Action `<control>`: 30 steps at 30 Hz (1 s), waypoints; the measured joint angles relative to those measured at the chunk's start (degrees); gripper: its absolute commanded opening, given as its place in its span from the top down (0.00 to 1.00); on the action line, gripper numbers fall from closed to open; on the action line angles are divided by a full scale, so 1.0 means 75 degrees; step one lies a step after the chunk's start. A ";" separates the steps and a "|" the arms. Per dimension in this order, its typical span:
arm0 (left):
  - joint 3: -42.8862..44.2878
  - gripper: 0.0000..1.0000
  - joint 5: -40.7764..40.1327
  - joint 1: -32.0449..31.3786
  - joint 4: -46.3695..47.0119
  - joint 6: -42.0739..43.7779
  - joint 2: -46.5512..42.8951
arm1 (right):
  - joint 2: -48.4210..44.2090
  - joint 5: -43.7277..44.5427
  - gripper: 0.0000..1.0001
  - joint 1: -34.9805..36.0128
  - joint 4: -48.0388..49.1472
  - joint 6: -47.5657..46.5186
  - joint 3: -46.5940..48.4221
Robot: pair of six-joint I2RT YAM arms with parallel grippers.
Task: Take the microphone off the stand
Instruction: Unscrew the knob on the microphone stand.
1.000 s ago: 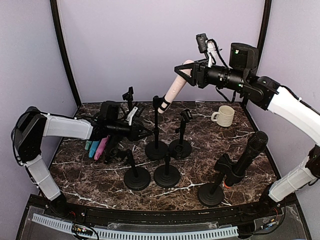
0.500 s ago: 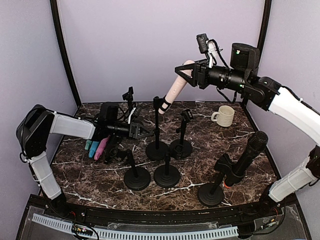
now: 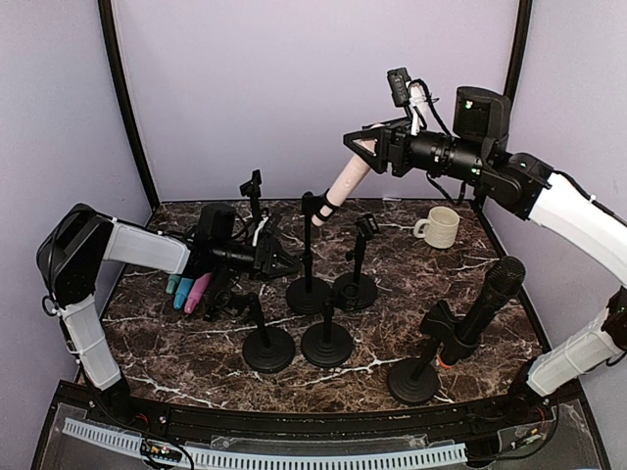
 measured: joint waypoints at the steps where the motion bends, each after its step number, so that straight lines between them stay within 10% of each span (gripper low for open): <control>1: -0.0009 0.49 -0.0073 -0.0041 -0.0175 0.0023 0.0006 | -0.0029 0.0047 0.22 0.0006 -0.0003 0.0006 -0.0038; 19: -0.0041 0.42 -0.0784 -0.0146 -0.0417 0.0463 -0.0224 | -0.0659 0.0848 0.02 0.0032 0.0003 0.0189 -0.0766; 30: -0.0026 0.72 -0.1087 -0.0146 -0.0076 0.0233 -0.0259 | -0.0766 0.0839 0.02 0.0032 0.0009 0.0309 -0.0962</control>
